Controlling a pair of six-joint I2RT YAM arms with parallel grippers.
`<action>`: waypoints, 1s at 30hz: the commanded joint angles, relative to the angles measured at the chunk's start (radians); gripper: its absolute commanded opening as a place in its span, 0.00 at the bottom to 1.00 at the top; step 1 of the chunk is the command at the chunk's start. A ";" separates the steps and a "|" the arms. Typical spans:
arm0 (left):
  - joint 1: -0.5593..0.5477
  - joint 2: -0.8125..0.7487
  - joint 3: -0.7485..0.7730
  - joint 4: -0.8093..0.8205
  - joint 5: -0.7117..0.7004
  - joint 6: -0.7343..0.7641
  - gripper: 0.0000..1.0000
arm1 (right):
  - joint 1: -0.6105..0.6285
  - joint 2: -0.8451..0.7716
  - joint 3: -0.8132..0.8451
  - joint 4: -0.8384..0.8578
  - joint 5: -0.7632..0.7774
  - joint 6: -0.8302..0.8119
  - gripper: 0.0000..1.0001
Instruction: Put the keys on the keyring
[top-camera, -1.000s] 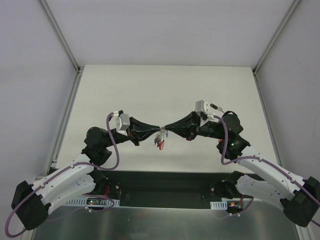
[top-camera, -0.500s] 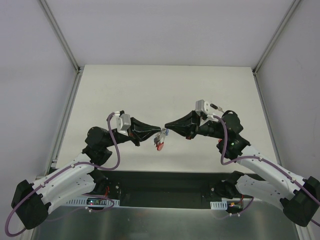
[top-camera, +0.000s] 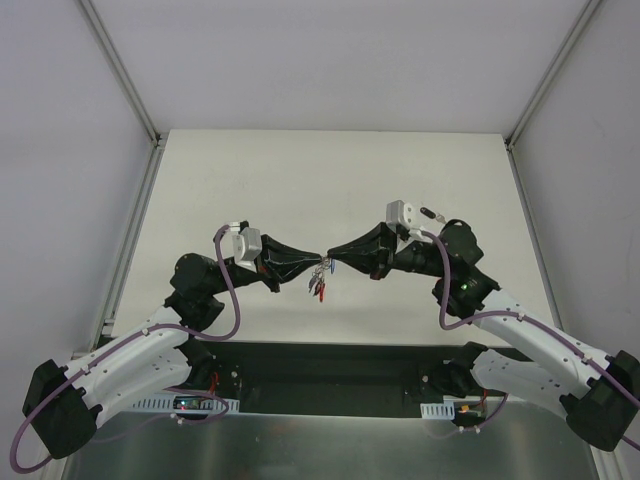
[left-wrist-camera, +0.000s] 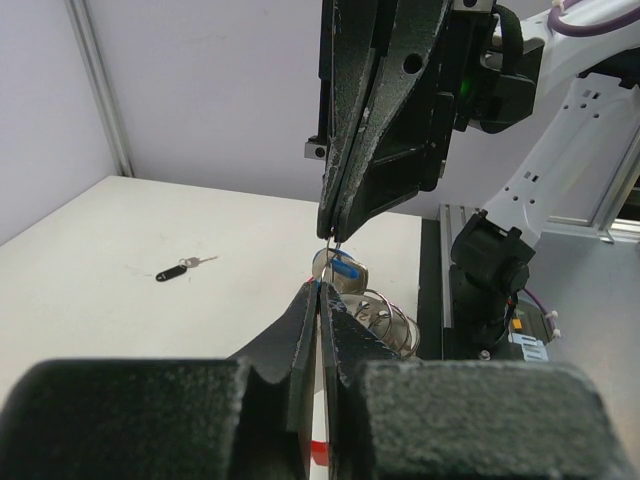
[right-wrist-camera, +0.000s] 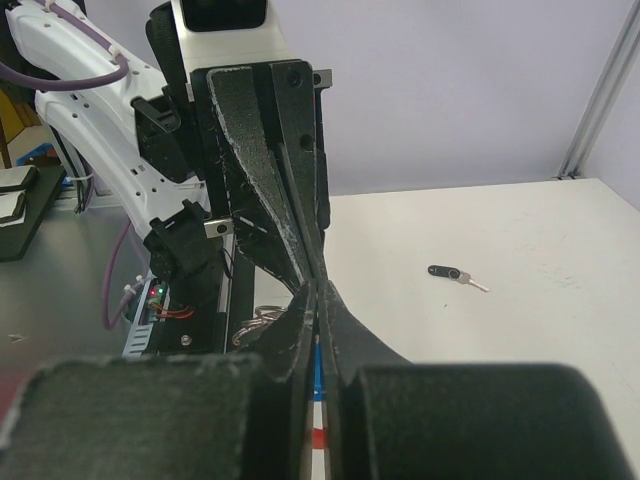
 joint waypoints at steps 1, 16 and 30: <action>-0.011 -0.009 0.027 0.087 -0.005 -0.013 0.00 | 0.008 -0.002 0.053 0.023 -0.020 -0.030 0.01; -0.015 -0.003 0.027 0.080 -0.010 -0.010 0.00 | 0.014 -0.052 0.045 0.002 0.025 -0.052 0.01; -0.019 -0.006 0.030 0.080 -0.018 -0.016 0.00 | 0.017 -0.034 0.050 -0.003 0.003 -0.049 0.01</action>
